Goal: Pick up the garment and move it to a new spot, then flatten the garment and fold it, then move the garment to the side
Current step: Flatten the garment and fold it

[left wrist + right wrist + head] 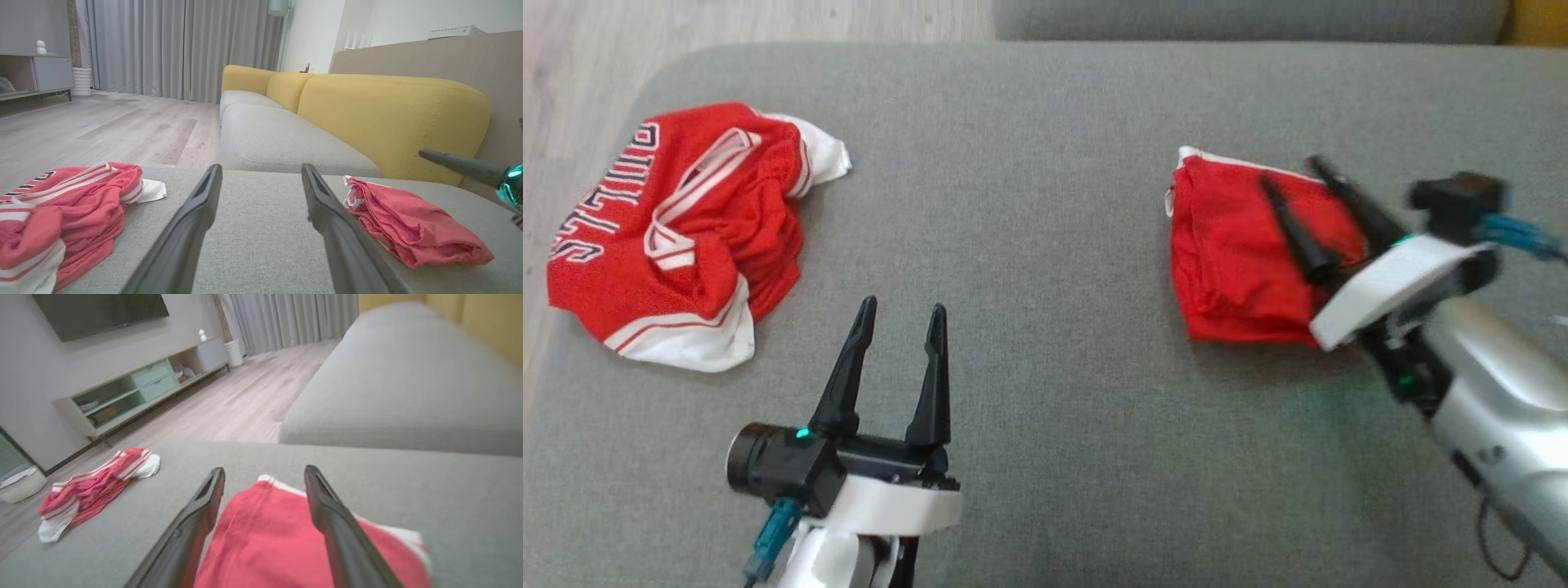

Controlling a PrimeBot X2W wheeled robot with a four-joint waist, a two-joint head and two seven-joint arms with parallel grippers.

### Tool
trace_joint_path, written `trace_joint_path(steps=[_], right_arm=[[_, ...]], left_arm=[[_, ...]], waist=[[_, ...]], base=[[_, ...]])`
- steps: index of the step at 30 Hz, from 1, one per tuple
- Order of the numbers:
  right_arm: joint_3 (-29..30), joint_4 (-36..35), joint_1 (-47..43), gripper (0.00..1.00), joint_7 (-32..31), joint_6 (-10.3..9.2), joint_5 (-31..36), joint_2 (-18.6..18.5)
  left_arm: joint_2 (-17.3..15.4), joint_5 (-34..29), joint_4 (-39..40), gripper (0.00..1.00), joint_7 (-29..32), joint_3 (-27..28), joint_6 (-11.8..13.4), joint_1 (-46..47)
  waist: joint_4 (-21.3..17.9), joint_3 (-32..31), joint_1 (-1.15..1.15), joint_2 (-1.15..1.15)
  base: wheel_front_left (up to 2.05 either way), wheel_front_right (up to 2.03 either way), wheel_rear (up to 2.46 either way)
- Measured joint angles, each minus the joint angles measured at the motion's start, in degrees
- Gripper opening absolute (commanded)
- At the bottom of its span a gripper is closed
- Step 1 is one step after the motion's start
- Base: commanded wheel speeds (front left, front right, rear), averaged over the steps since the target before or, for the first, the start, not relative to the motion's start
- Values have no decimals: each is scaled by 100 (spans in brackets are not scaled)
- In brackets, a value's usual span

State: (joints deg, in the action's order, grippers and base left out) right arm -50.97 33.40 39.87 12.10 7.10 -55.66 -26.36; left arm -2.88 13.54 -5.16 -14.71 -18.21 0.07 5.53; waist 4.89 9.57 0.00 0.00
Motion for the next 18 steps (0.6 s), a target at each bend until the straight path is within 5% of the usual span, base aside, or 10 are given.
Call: trace_joint_path(steps=[8, 13, 18], right_arm=[[2178, -466, -1222, 100, 221, 0, 1410, -76], [3394, -1105, -2897, 100, 226, 0, 2464, 486], [3955, -1454, -4085, 100, 226, 0, 3155, 1028]], left_arm=[[-2, -77, -105, 100, 0, 250, 53, -458], [-5, -100, -208, 100, 0, 393, 77, -890], [-9, -137, -426, 100, 1, 526, 76, -1093]], waist=[[-77, -582, 0, 0], [-184, -1063, -1, 0], [-288, -1415, -1, 0]], base=[[0, 0, 0], [0, 0, 0], [0, 0, 0]])
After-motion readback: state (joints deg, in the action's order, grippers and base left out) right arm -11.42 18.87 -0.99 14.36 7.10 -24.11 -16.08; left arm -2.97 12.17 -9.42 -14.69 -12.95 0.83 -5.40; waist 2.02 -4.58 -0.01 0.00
